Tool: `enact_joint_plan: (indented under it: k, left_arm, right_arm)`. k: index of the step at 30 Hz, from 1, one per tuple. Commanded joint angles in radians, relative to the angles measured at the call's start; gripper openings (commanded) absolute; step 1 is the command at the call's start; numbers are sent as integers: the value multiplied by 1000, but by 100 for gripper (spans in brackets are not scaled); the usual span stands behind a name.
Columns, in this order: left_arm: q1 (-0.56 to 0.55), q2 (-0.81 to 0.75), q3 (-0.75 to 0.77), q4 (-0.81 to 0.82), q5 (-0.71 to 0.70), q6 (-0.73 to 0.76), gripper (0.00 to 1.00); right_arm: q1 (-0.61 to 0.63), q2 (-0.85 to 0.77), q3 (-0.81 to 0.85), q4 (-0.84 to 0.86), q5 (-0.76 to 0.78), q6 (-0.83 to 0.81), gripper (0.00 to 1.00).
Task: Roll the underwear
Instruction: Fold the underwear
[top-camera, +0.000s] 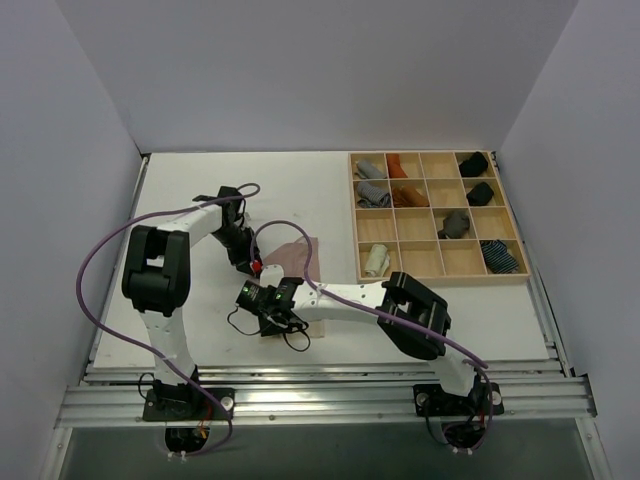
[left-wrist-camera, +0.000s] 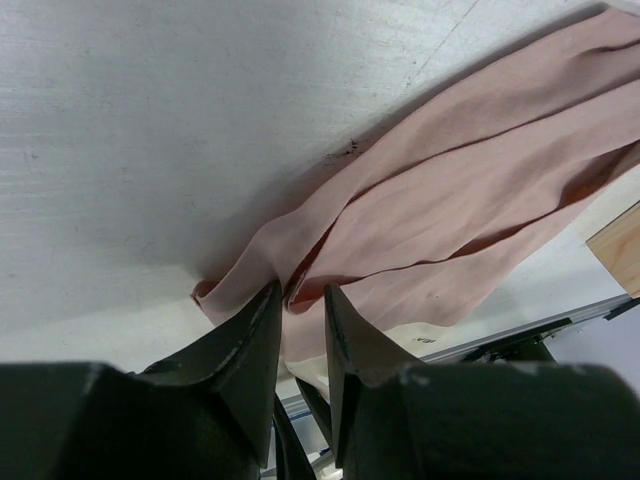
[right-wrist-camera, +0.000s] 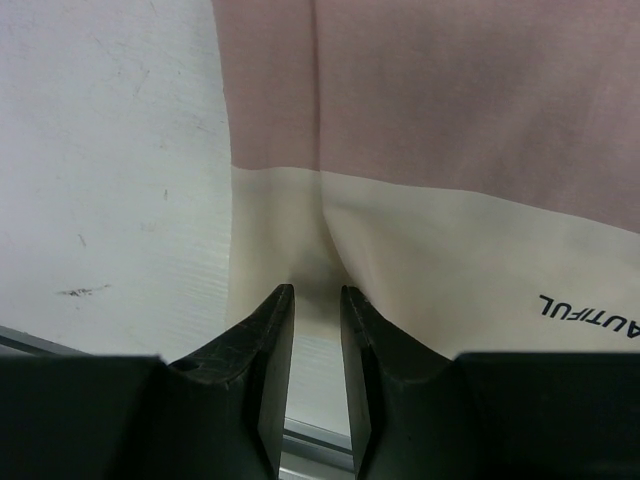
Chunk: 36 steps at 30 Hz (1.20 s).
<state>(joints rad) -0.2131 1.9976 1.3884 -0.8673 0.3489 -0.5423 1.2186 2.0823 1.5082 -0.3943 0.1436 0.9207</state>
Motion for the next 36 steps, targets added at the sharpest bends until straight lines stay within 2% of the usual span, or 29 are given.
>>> enact_joint_plan:
  k: [1, 11, 17, 33, 36]
  left_arm:
    - [6, 10, 34, 5, 22, -8, 31]
    - [3, 23, 34, 5, 25, -25, 20]
    - [4, 21, 32, 8, 25, -33, 3]
    - [3, 18, 34, 5, 33, -42, 2]
    - [3, 18, 35, 1, 30, -39, 2]
  right_arm:
    - [15, -36, 50, -69, 51, 12, 22]
    - [10, -48, 83, -109, 65, -9, 22]
    - [16, 1, 63, -117, 45, -19, 23]
    - [22, 68, 83, -159, 71, -28, 20]
    - [24, 70, 87, -169, 80, -26, 11]
